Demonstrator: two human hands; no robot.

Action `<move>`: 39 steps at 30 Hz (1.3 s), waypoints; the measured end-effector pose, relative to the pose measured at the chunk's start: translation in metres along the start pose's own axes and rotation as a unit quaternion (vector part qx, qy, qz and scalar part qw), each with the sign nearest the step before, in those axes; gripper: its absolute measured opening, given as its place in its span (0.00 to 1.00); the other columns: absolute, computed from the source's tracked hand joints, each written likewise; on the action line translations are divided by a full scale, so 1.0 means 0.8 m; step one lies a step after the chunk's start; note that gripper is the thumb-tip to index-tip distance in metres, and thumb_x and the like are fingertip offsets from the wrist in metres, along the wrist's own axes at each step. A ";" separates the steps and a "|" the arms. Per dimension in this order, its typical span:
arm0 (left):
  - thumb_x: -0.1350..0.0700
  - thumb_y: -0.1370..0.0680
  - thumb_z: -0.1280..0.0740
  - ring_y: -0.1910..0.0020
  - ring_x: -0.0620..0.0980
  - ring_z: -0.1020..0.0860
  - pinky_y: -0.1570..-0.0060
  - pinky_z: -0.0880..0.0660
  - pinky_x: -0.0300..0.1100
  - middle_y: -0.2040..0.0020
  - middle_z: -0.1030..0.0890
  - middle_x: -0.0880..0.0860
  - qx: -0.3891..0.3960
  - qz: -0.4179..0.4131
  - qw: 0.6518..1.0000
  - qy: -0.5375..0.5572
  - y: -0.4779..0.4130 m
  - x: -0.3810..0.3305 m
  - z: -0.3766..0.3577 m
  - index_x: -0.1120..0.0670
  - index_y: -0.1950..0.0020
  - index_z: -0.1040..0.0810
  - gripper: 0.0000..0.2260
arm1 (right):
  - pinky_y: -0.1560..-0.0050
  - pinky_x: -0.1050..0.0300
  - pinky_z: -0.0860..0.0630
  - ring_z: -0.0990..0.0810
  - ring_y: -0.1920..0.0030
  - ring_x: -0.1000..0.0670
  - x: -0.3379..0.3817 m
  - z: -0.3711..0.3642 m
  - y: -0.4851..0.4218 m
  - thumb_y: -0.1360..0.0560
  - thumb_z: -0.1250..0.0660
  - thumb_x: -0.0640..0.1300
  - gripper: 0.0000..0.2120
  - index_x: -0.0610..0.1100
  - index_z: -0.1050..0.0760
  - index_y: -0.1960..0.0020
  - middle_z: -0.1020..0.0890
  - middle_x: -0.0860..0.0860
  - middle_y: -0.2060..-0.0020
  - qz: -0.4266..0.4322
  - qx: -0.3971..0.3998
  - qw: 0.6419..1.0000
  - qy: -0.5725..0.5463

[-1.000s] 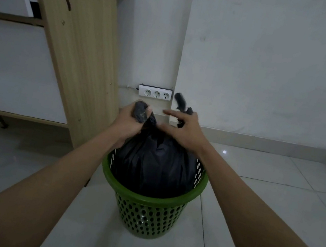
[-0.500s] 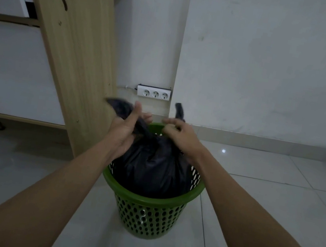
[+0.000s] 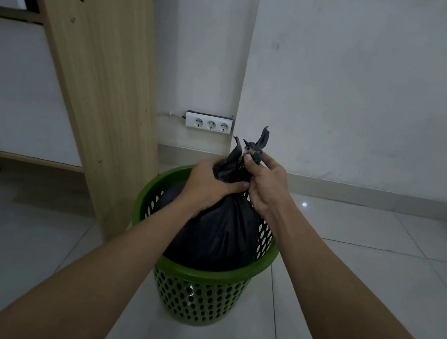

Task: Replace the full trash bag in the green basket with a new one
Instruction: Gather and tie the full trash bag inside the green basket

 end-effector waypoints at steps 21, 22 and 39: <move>0.51 0.25 0.26 0.52 0.43 0.18 0.53 0.24 0.33 0.51 0.15 0.48 0.049 0.070 0.996 -0.024 -0.005 0.045 0.018 0.54 0.47 0.16 0.10 | 0.58 0.53 0.19 0.16 0.61 0.48 -0.038 0.016 0.000 0.16 0.42 0.50 0.18 0.41 0.30 0.59 0.16 0.47 0.63 -0.030 -0.003 0.991 0.130; 0.53 0.24 0.27 0.50 0.41 0.18 0.51 0.25 0.30 0.49 0.15 0.47 0.070 0.062 0.995 -0.039 -0.002 0.046 0.016 0.53 0.42 0.17 0.12 | 0.61 0.54 0.20 0.19 0.65 0.49 -0.038 0.016 -0.001 0.15 0.43 0.51 0.18 0.42 0.31 0.60 0.19 0.49 0.67 -0.029 -0.015 0.990 0.138; 0.64 0.35 0.22 0.61 0.45 0.18 0.53 0.22 0.41 0.62 0.16 0.47 0.005 0.083 0.997 0.004 0.005 0.047 0.005 0.54 0.57 0.18 0.11 | 0.69 0.58 0.30 0.34 0.72 0.50 -0.021 -0.008 0.000 0.15 0.46 0.47 0.19 0.45 0.37 0.64 0.32 0.51 0.71 -0.080 0.044 0.985 0.147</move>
Point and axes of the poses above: each hand's wrist, its own y-axis away from the middle knuckle, its own z-axis out of the back of the hand, x = y × z, the point moved 5 cm from there along -y, towards the middle knuckle
